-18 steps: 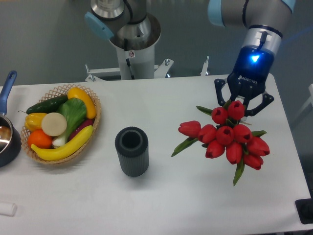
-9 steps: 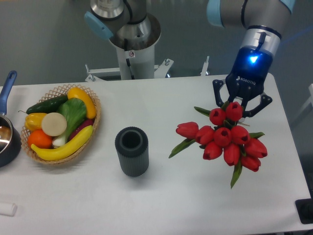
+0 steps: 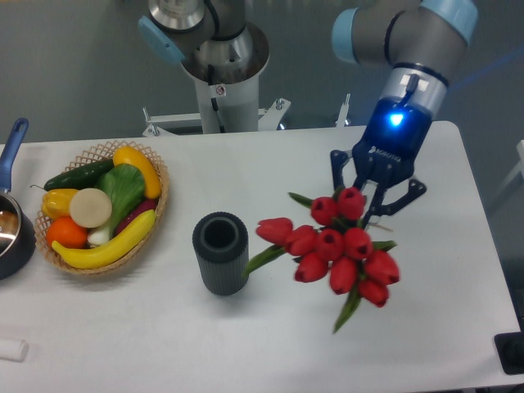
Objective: Insert the flowers into the vase
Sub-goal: 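Swing the tulip bunch over the grey vase, stems pointing down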
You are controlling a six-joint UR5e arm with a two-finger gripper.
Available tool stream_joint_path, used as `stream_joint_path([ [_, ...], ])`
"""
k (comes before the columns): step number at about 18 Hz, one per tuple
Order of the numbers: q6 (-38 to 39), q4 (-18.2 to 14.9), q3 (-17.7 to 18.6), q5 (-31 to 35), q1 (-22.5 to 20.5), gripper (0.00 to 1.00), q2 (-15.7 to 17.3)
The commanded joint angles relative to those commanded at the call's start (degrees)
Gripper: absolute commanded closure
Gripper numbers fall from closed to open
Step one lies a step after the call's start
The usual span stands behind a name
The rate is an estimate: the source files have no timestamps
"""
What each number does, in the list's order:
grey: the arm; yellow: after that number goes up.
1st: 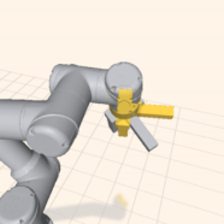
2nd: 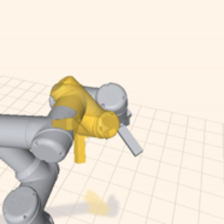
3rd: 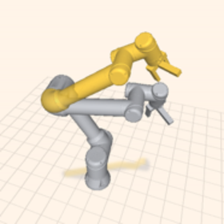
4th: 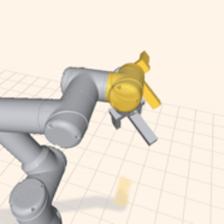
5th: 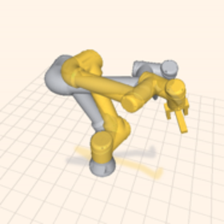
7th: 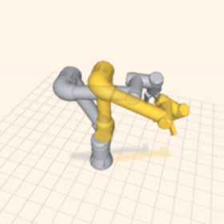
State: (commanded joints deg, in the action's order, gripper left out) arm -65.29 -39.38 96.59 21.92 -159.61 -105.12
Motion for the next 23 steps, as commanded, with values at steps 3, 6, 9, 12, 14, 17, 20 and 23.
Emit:
stream_joint_path([
  [3, -3.26, 0.00, 2.63, -6.78, 0.87, 0.71, 0.00],
  [6, -4.75, 0.00, 4.31, -12.32, 1.40, 0.71, 0.26],
  [9, -4.23, 0.00, 5.79, -14.97, 2.63, 0.71, 1.31],
  [12, -4.67, 0.00, 9.48, -15.50, 3.25, 0.71, 4.65],
  [14, -4.67, 0.00, 10.64, -16.03, 4.83, 0.71, 5.27],
  [17, -4.67, 0.00, 12.12, -16.03, 5.45, 0.70, 6.41],
  [20, -4.67, 0.00, 15.03, -16.20, 6.33, 0.71, 7.38],
  [23, -4.67, 0.00, 16.08, -16.20, 7.12, 0.71, 7.21],
])
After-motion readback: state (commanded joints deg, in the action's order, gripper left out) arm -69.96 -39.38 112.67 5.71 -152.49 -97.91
